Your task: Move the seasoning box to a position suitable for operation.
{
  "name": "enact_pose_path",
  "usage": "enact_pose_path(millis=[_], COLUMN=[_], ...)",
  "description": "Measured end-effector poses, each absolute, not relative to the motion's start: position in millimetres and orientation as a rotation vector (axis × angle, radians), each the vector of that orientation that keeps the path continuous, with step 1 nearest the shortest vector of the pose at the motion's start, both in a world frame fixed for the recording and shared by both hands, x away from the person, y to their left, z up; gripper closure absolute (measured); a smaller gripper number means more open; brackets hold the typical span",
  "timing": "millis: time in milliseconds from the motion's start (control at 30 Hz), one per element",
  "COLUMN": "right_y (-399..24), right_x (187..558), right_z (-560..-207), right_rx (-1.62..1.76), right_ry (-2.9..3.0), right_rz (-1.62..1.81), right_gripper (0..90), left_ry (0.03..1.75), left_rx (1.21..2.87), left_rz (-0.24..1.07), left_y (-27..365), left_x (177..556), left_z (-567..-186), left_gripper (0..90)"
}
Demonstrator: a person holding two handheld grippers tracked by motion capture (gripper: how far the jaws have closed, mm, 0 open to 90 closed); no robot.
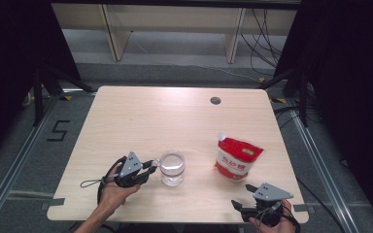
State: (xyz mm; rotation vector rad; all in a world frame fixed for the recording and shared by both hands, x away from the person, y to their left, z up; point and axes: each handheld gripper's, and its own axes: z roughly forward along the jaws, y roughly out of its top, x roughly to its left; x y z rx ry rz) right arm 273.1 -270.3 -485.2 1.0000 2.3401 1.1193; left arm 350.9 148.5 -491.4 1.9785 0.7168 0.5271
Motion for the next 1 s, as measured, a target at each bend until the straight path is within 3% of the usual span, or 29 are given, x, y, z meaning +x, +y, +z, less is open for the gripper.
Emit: enact_pose_path(millis=[567,1000], right_y=[-268.9,-266.4], right_x=[277.1,277.6], right_z=[-487.1,-487.3], right_rx=[0.971,0.949], right_ry=[2.351,2.363], right_rz=[1.136,1.138], right_gripper=[26.2,26.2], left_ry=[0.603,0.590], left_rx=[1.995,1.983], left_rz=[0.398,0.391], left_y=[130.4,123.2], left_x=[336.1,332.2], left_z=[-493.4,-495.0], left_gripper=[75.6,75.2])
